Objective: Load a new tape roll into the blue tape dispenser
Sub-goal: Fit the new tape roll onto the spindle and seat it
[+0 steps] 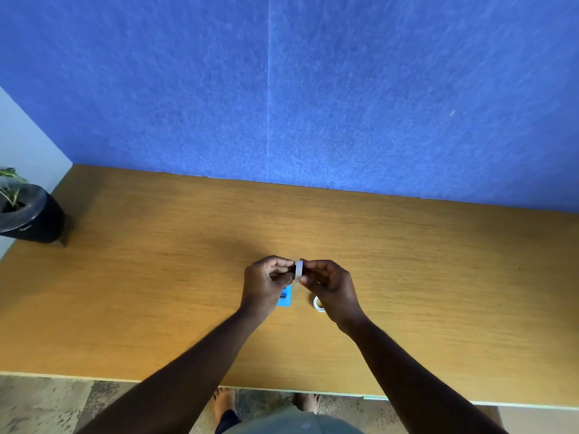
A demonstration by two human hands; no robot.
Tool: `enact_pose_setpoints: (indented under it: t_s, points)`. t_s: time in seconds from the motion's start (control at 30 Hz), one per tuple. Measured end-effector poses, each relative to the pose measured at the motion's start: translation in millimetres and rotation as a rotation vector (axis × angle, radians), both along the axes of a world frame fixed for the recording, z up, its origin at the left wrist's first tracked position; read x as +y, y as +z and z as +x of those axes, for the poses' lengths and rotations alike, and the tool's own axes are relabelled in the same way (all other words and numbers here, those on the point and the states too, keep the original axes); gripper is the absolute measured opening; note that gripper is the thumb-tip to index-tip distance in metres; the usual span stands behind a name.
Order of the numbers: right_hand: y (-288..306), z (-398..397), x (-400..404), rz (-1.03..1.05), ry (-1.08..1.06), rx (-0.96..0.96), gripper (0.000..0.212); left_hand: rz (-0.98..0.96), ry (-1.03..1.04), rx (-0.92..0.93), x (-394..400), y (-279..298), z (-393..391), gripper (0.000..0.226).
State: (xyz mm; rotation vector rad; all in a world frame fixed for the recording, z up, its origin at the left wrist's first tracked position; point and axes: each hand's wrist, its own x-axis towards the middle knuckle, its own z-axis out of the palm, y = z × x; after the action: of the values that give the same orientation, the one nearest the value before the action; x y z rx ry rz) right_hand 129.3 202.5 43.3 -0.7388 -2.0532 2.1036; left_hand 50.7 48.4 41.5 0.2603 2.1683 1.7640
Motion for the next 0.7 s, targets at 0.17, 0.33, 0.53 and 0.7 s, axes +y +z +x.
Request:
enact_pose_setpoints:
  t_s: [0.17, 0.33, 0.53, 0.7]
  points:
    - [-2.6, -1.0, 0.7, -0.021, -0.001, 0.008, 0.027, 0.003, 0.012, 0.000, -1.5, -2.1, 0.8, 0.035]
    - [0.2, -1.3, -3.4, -0.029, -0.007, 0.027, 0.029, -0.003, 0.007, 0.010, -1.4, -2.1, 2.3, 0.031]
    - [-1.3, -2.8, -9.5, -0.034, -0.021, 0.026, 0.026, -0.059, -0.005, 0.054, -4.6, 2.1, 1.7, 0.028]
    - [0.7, -4.6, -12.1, 0.014, -0.002, -0.006, 0.029, -0.094, -0.037, 0.065, -9.5, 4.9, 0.1, 0.028]
